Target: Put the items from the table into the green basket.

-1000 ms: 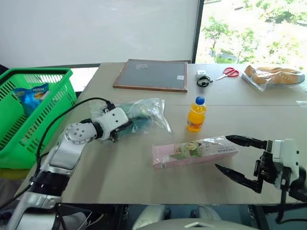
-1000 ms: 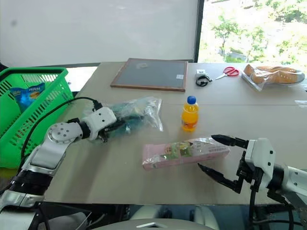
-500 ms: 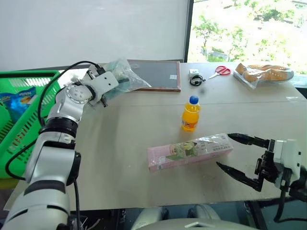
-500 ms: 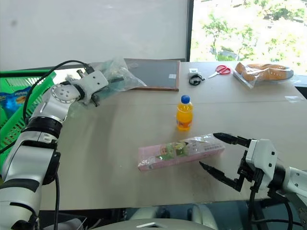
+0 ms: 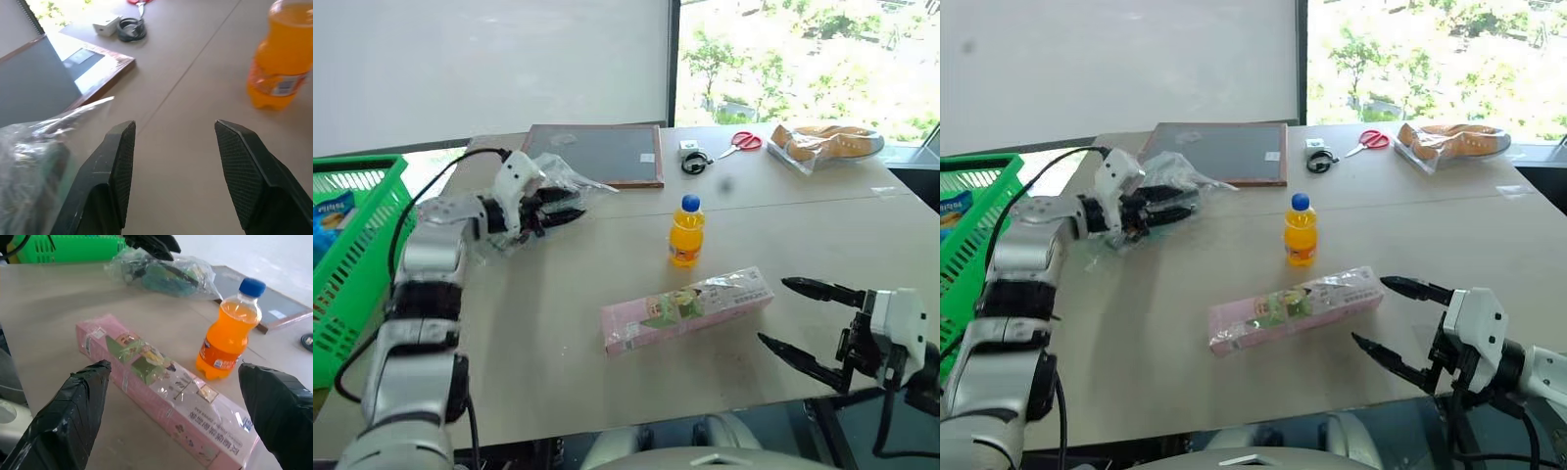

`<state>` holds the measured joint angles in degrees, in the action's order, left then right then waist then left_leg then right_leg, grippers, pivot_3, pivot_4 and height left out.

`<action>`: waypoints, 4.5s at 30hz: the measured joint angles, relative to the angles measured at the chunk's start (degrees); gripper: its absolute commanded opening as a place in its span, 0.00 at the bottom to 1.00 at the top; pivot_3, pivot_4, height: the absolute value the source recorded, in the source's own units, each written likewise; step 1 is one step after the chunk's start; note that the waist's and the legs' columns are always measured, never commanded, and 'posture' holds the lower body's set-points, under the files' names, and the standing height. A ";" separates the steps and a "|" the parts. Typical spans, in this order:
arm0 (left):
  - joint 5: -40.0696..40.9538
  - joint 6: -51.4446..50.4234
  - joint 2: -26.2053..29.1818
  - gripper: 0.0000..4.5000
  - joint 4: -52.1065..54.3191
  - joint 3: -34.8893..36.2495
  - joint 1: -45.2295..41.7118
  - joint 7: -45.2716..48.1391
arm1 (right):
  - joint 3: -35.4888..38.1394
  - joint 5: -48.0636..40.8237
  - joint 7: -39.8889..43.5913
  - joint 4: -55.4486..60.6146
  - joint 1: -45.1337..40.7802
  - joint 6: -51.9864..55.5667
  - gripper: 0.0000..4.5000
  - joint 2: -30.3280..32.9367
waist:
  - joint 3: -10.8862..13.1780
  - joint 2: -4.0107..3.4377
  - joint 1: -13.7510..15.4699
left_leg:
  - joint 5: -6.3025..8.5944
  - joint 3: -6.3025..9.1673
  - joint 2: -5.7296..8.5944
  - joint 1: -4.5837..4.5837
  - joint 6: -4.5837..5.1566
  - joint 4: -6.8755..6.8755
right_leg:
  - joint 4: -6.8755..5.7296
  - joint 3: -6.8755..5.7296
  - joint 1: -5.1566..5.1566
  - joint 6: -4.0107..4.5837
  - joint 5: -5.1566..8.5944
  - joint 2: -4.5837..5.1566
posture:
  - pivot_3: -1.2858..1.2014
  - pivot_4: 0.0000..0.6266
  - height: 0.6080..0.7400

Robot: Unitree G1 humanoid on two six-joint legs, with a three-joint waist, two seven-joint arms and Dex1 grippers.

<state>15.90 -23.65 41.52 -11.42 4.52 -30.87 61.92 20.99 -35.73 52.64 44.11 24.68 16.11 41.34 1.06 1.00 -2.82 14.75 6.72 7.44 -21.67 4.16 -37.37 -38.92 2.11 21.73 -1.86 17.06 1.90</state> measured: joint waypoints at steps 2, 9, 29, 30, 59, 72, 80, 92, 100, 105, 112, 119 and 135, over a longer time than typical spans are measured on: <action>1.24 -3.60 -1.80 0.58 7.02 0.48 4.54 -3.88 | -0.11 0.04 0.75 -0.99 -0.58 -0.27 1.00 0.20 | -0.06 -0.09 0.79 | 0.00 0.00 0.00 0.01 -0.01 -0.01 | -0.02 -0.02 0.00 -0.01 -0.01 0.00 | 0.50 0.00 1.00; 4.40 -9.75 -2.67 0.58 17.76 2.06 9.71 -9.25 | 0.22 -0.13 1.97 -2.51 -0.98 -0.46 1.00 0.87 | -0.08 -0.14 2.82 | -0.02 0.01 0.00 -0.01 -0.05 -0.01 | -0.01 -0.06 0.00 -0.01 -0.01 0.00 | 0.50 0.00 1.00; 11.14 -21.79 4.90 0.58 17.63 1.50 1.52 -6.36 | 6.65 -7.59 0.31 -0.84 -0.10 8.15 1.00 5.67 | 5.61 -0.39 3.58 | -0.01 0.05 -0.02 -0.53 0.04 0.04 | 0.21 -0.10 0.47 -0.03 -0.12 0.02 | 0.49 0.24 1.00; 11.65 -22.22 5.21 0.58 18.59 0.89 2.47 -5.34 | 6.63 -7.00 0.72 -0.37 1.03 7.97 1.00 5.58 | 5.62 -0.40 3.58 | -0.01 0.05 -0.03 -0.53 0.04 0.05 | 0.24 -0.09 0.46 -0.03 -0.12 0.02 | 0.49 0.22 1.00; 17.91 -44.03 3.29 0.99 37.36 -27.48 -9.26 -4.74 | 6.70 -3.09 0.81 0.21 2.51 7.14 1.00 5.09 | 5.46 -0.56 3.03 | -0.03 -0.04 -0.03 -0.17 -0.02 0.01 | 0.13 -0.06 0.07 -0.05 -0.12 0.02 | 0.46 0.18 1.00; 5.02 -38.91 -2.34 0.99 27.92 -47.06 -17.54 -3.85 | 10.99 -1.96 3.09 1.90 8.02 7.12 1.00 5.43 | 5.49 -0.54 0.62 | -0.02 -0.02 -0.03 -0.14 0.00 0.01 | 0.13 -0.04 0.04 -0.06 -0.11 0.02 | 0.44 0.23 1.00; -2.14 -31.95 -4.00 0.48 24.30 -50.70 -18.53 -0.47 | 11.00 -1.94 3.04 2.73 8.69 7.40 1.00 5.39 | 5.49 -0.54 0.61 | 0.02 -0.03 -0.03 -0.14 0.06 0.01 | 0.19 -0.04 0.01 -0.08 -0.10 0.04 | 0.44 0.24 1.00; 1.42 -24.31 13.06 0.29 33.26 -35.68 -4.08 7.45 | 7.46 -1.22 3.32 1.78 4.64 7.13 1.00 5.46 | 5.61 -0.70 -0.17 | -0.01 -0.03 -0.08 -0.13 0.02 0.12 | 0.15 -0.01 0.10 -0.06 -0.10 0.00 | 0.48 0.19 1.00; 11.07 -25.99 22.56 0.29 39.58 -4.65 19.17 7.24 | -0.54 -1.22 3.14 -0.33 -3.89 6.11 1.00 4.37 | 5.49 -0.73 2.42 | -0.01 -0.03 -0.07 -0.12 0.00 0.18 | 0.29 -0.07 0.12 -0.05 -0.09 0.00 | 0.54 0.11 1.00; 19.87 -36.41 16.17 0.29 38.00 18.95 24.04 1.01 | -8.98 -2.14 1.23 -2.56 -15.52 6.19 1.00 -0.06 | 5.21 -0.44 5.06 | -0.05 0.09 -0.07 -0.14 -0.10 0.10 | 0.15 -0.25 0.15 -0.05 -0.10 -0.02 | 0.59 0.03 1.00; 16.13 -37.60 16.30 0.29 23.69 28.26 6.54 -18.08 | -21.22 -2.44 -7.32 -6.33 -36.12 13.04 1.00 -6.81 | 3.81 0.29 9.42 | -0.09 0.18 -0.03 -0.20 -0.47 0.12 | 0.06 -0.31 0.30 -0.01 -0.13 -0.05 | 0.61 0.00 1.00; -0.10 -19.36 21.22 0.29 -3.65 16.57 -11.98 -30.50 | -22.80 -6.57 -14.34 -8.28 -48.76 21.99 1.00 -10.17 | 3.29 1.06 12.27 | -0.12 0.15 0.03 -0.40 -0.48 0.17 | 0.08 -0.32 0.55 0.04 -0.16 -0.06 | 0.61 0.00 1.00; -22.46 13.95 19.71 0.64 -50.46 -2.38 -27.41 -39.37 | -22.87 -7.76 -21.53 -6.38 -51.55 28.03 1.00 -11.12 | 2.20 1.84 9.99 | -0.22 0.03 0.06 -0.89 -0.32 -0.02 | -0.08 -0.50 1.08 0.04 -0.17 0.04 | 0.57 0.03 1.00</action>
<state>-6.56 -9.70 61.23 -61.89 2.14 -58.28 22.55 -1.89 -43.49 31.11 37.73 -26.88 44.14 30.22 3.25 2.84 7.18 14.53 6.76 7.50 -22.57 3.84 -37.39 -39.00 1.61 22.81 -1.82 16.89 1.94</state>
